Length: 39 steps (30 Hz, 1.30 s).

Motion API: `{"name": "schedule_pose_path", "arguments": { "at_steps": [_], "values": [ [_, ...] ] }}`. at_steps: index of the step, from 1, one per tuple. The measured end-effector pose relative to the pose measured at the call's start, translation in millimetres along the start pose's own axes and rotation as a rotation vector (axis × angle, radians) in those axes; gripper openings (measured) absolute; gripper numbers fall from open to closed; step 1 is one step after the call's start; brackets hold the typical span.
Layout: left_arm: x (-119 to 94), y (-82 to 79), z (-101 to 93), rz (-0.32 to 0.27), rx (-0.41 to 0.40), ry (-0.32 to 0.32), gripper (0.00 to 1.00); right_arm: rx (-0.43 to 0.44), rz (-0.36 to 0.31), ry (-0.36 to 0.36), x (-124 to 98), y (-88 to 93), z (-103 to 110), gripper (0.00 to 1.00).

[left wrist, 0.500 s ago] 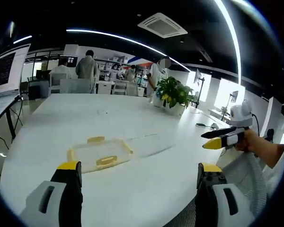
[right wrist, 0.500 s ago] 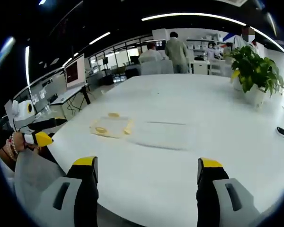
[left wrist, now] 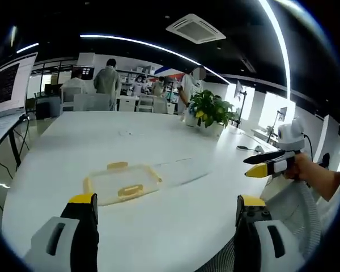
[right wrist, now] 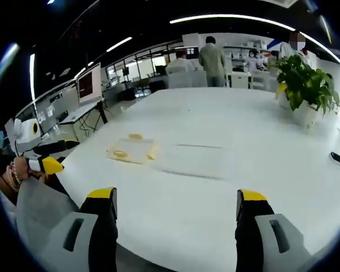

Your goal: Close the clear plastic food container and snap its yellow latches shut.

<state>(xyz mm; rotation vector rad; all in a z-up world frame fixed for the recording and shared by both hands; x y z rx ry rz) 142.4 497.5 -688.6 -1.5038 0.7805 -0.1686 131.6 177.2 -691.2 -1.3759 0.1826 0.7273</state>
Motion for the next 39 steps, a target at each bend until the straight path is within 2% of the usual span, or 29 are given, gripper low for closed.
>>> {"name": "schedule_pose_path", "arguments": {
  "at_steps": [20, 39],
  "values": [
    [-0.3, 2.8, 0.1, 0.013, -0.010, -0.002, 0.99, 0.007, -0.024, 0.002, -2.5, 0.0, -0.7, 0.85],
    [1.2, 3.4, 1.6, 0.020, 0.001, -0.012, 0.99, 0.006, -0.017, -0.008, -1.9, 0.5, 0.2, 0.85]
  ]
}}
Point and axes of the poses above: the point that each gripper's makers call its tool centre point, and the gripper's own axes: x roughly forward along the fingers, z roughly to its left, y roughly out of its underside, the point moved 9 cm from there along -x, roughly backward along the fingers, and after that the axes turned 4 degrees about x, right-handed, at the moved point
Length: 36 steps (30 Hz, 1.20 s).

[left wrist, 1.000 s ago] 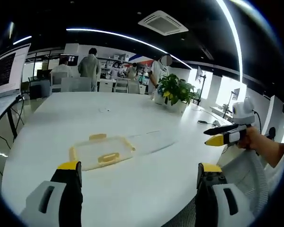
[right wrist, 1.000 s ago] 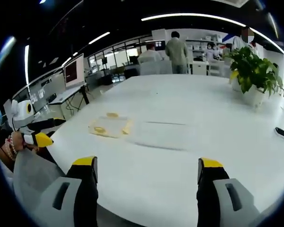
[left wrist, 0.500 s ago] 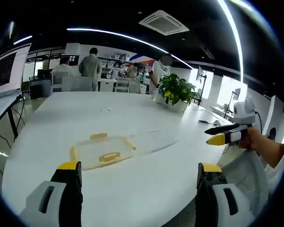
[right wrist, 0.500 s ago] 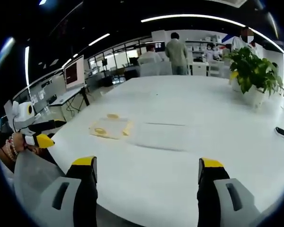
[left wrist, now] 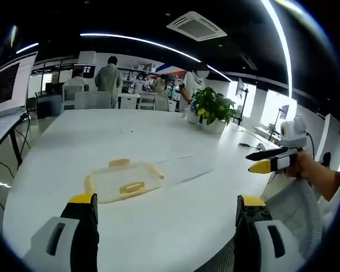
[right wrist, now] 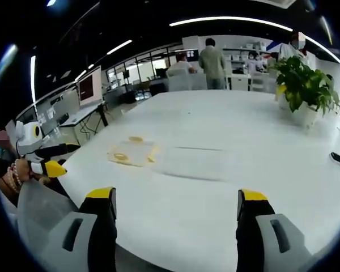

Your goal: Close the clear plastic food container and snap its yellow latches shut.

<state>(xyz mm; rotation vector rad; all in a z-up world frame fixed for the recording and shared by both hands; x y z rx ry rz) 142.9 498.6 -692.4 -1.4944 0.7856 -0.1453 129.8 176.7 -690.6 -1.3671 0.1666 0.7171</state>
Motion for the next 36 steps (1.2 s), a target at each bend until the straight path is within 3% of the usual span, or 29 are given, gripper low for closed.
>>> {"name": "schedule_pose_path", "arguments": {
  "at_steps": [15, 22, 33, 36],
  "values": [
    [-0.6, -3.2, 2.7, -0.020, -0.001, -0.021, 0.99, -0.011, -0.002, 0.010, 1.5, -1.9, -1.1, 0.90],
    [-1.0, -1.0, 2.8, -0.017, -0.007, -0.018, 0.99, -0.031, -0.002, 0.036, 2.3, -1.3, -2.8, 0.99],
    [-1.8, 1.2, 0.9, -0.015, -0.029, 0.000, 0.99, -0.029, 0.004, 0.040, 1.8, 0.8, -2.2, 0.99],
    [-1.6, 2.2, 0.6, -0.004, -0.003, -0.006, 0.99, -0.028, 0.009, 0.034, 1.9, 1.2, -0.7, 0.99]
  ]
}}
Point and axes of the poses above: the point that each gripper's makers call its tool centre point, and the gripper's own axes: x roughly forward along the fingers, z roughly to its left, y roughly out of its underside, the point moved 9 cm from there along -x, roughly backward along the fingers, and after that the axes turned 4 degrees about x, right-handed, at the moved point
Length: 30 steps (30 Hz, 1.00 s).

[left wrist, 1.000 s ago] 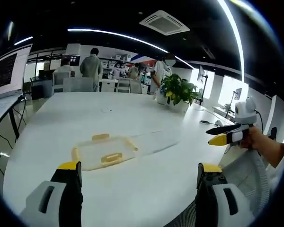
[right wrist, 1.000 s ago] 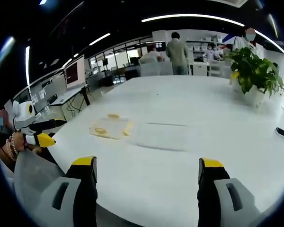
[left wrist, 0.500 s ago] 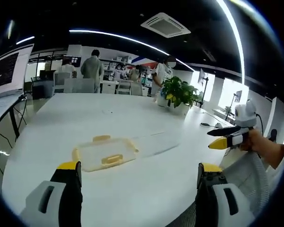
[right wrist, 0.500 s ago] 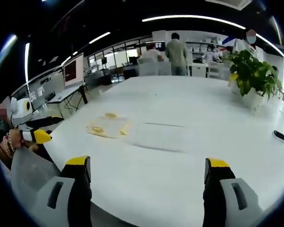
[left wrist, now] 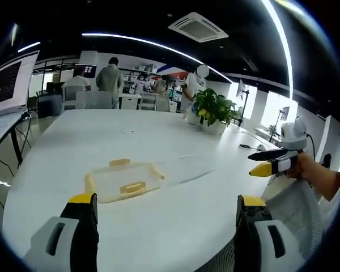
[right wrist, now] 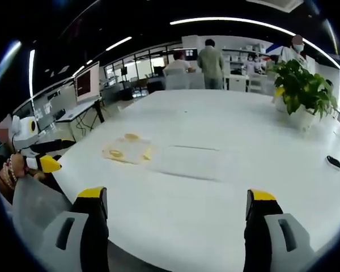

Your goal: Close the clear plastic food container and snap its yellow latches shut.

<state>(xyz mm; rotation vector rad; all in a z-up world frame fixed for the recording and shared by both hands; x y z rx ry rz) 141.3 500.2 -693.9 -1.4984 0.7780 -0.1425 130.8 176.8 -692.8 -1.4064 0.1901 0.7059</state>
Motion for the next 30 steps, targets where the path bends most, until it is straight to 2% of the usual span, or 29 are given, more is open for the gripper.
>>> {"name": "schedule_pose_path", "arguments": {
  "at_steps": [3, 8, 11, 30],
  "values": [
    [0.6, 0.9, -1.4, 0.013, -0.031, 0.022, 0.99, 0.000, -0.003, 0.002, -0.1, -0.4, -0.6, 0.98],
    [0.2, -0.5, -1.4, -0.001, -0.012, 0.017, 0.99, 0.008, 0.006, -0.008, -0.4, 0.5, 0.4, 0.96],
    [0.8, 0.9, -1.4, 0.016, -0.019, 0.018, 0.99, 0.006, 0.009, -0.007, -0.2, 0.5, 0.7, 0.96],
    [2.4, -2.4, -1.7, 0.015, -0.009, 0.024, 0.99, 0.002, 0.031, -0.023, 1.5, -0.7, 1.2, 0.93]
  ]
}}
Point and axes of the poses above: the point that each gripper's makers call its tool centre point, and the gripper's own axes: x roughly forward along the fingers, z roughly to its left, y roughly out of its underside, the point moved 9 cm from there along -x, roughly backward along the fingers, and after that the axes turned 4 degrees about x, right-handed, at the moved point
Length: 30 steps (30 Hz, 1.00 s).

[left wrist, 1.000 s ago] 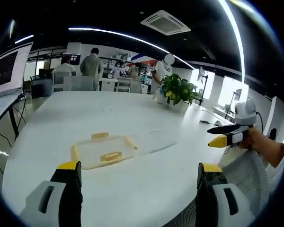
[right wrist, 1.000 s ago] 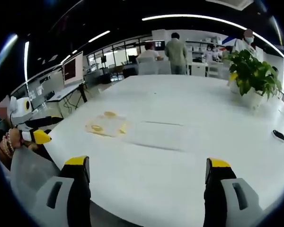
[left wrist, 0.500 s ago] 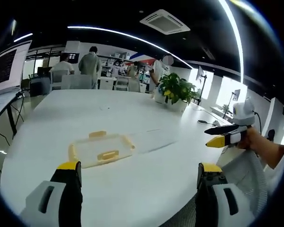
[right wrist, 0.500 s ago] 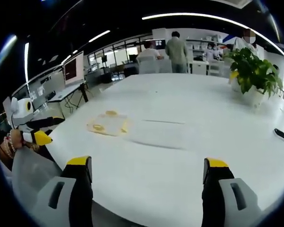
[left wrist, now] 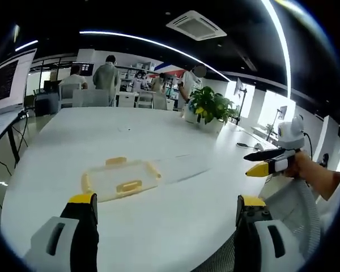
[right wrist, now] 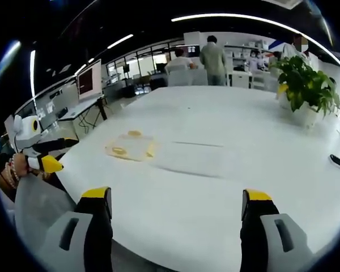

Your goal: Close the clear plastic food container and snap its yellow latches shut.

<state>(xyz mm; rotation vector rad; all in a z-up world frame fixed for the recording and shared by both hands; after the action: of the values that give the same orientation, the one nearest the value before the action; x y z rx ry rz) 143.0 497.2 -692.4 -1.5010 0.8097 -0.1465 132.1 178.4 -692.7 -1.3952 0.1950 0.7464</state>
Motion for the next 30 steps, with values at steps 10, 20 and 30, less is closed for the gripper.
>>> {"name": "schedule_pose_path", "arguments": {
  "at_steps": [10, 20, 30],
  "values": [
    [0, -1.2, 0.6, -0.002, -0.006, 0.004, 0.99, 0.003, -0.004, -0.003, 0, -0.9, 0, 0.92],
    [-3, -21.9, 32.5, -0.006, 0.093, -0.009, 0.99, -0.214, 0.005, -0.159, 22, -24.4, 22, 0.83],
    [16, -35.4, 82.5, 0.137, 0.290, 0.055, 0.99, -0.454, 0.052, -0.306, 60, -67.1, 32, 0.78]
  ]
}}
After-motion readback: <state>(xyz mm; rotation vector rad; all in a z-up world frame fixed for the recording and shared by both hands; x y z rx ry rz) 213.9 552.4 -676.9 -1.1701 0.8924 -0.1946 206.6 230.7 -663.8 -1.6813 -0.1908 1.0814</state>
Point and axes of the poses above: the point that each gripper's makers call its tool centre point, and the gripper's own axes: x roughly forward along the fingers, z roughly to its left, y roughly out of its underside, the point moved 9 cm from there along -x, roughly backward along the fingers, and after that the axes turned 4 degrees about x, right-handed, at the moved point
